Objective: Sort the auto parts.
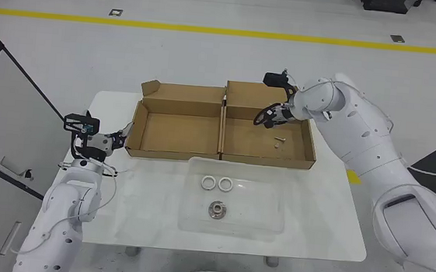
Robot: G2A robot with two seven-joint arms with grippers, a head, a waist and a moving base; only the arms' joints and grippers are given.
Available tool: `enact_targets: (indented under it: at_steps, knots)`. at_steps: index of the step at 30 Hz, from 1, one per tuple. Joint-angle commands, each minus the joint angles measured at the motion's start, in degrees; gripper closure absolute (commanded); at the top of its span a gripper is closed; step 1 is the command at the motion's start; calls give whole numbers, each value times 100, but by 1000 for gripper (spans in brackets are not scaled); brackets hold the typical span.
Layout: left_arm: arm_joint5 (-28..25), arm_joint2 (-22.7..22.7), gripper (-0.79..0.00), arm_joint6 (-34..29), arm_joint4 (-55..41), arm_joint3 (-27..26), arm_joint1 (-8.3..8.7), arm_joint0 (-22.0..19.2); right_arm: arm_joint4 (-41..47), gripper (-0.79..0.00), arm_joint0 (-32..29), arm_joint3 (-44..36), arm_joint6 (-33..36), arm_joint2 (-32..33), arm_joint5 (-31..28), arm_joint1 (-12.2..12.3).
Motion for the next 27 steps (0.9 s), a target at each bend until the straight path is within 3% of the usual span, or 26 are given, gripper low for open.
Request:
enact_targets:
  at_steps: [1, 7, 27]
  knots:
    - [0, 0, -785, 0, 0, 0, 0, 0, 0, 0, 0, 0, 0, 0, 0, 0]
    - [0, 0, -785, 0, 0, 0, 0, 0, -91, 0, -128, 269, -120, -146, 214, -74]
    - [0, 0, -785, 0, 0, 0, 0, 0, 588, 0, 274, 2705, -461, -734, -166, -922]
